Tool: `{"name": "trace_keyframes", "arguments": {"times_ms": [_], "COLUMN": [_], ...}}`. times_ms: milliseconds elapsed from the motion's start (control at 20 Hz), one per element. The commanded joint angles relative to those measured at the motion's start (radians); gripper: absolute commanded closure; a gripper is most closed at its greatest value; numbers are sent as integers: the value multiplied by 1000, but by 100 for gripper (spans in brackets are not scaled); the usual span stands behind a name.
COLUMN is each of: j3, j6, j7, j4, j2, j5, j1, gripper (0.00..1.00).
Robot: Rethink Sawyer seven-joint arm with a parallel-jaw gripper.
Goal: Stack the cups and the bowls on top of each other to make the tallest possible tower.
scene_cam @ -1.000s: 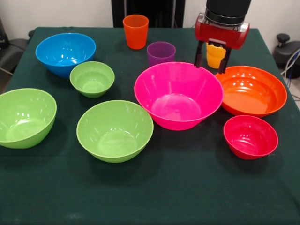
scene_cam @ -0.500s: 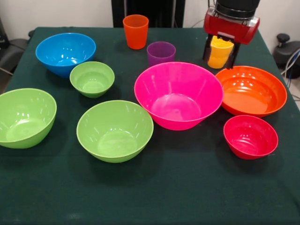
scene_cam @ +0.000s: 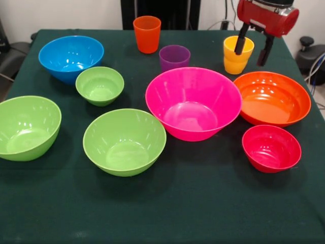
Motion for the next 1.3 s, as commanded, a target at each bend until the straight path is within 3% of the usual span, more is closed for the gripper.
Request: {"name": "trace_keyframes", "arguments": {"times_ms": [50,300,750,1100,1300], "j3": [-29,-9,60,58,58], "j6": [130,118,111,129,187], "j7": [275,311,207,198,191], "j4": [-52,-44,-82,-201,-285], "j2": [58,48,60,123,154], "j5": [38,30,-22,-38,-48], "j1": [7,-19,-96,-114,-111], "gripper": [0,0,0,0,0]}}
